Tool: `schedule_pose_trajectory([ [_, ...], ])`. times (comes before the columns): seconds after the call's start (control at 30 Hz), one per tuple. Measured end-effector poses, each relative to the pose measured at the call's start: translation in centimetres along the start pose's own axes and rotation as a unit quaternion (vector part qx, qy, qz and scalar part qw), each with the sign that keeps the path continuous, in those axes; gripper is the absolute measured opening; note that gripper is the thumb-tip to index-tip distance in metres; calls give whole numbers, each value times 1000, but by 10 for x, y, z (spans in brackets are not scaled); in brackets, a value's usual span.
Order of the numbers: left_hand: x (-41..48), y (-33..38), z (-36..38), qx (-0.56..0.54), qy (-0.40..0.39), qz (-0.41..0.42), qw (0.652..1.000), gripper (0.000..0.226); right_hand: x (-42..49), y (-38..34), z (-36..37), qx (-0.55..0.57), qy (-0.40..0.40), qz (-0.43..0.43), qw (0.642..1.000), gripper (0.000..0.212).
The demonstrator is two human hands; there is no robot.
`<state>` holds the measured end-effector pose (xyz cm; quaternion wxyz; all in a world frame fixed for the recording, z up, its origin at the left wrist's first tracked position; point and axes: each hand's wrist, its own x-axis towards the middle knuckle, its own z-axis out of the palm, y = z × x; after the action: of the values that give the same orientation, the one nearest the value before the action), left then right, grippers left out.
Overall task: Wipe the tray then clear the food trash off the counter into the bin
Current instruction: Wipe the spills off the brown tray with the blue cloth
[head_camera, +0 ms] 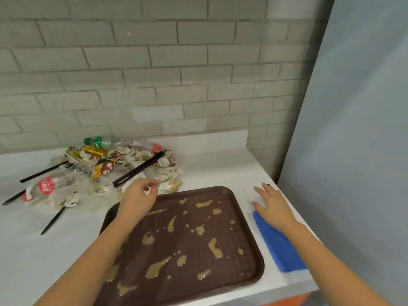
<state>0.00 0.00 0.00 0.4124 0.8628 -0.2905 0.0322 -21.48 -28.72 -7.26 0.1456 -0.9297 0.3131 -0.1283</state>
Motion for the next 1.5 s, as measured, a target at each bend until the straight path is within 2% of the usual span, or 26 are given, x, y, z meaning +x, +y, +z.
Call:
schedule_pose_trajectory([
  [0.13,-28,-17,6,-9,-2,-63,998,16,-47,33,15,-23,-74,74,994,72],
  [0.23,-52,-32,11,3,-7,-90,996,17,-67,43,24,-42,-105,71,991,97],
  [0.3,-66,-42,10,12,-12,-102,995,16,-71,46,24,-44,-104,63,992,101],
  [0.5,-79,-58,-11,21,32,-137,990,14,-70,50,31,-33,-86,66,994,74],
  [0.57,-75,-67,-19,25,50,-152,987,15,-68,49,34,-6,-47,81,996,58],
  [0.67,-68,-91,-27,47,72,-181,980,21,-65,42,35,53,53,103,992,41],
  [0.73,-65,-108,-30,61,70,-215,972,27,-63,37,28,133,97,145,976,36],
  [0.83,-61,-130,-31,71,47,-267,960,39,-48,22,8,300,130,191,926,32],
  [0.87,-59,-137,-30,71,37,-281,956,40,-40,14,2,324,131,173,921,29],
  [0.97,-52,-151,-27,78,16,-283,956,35,-10,-14,-4,308,101,44,945,20],
  [1.03,-48,-153,-24,85,5,-258,962,37,16,-29,5,224,58,-63,971,26],
  [1.13,-45,-150,-21,125,-10,-232,965,38,49,-41,28,55,-11,-156,986,34],
  [1.27,-47,-157,-18,198,-13,-172,965,38,66,-51,50,-61,-96,-221,969,38],
  [1.33,-47,-163,-19,217,-21,-156,963,39,69,-50,58,-103,-142,-223,959,42],
  [1.43,-46,-168,-20,207,-24,-145,967,39,69,-51,61,-116,-177,-214,954,51],
  [1.5,-46,-171,-20,197,-21,-136,971,39,68,-54,60,-107,-198,-229,947,67],
])
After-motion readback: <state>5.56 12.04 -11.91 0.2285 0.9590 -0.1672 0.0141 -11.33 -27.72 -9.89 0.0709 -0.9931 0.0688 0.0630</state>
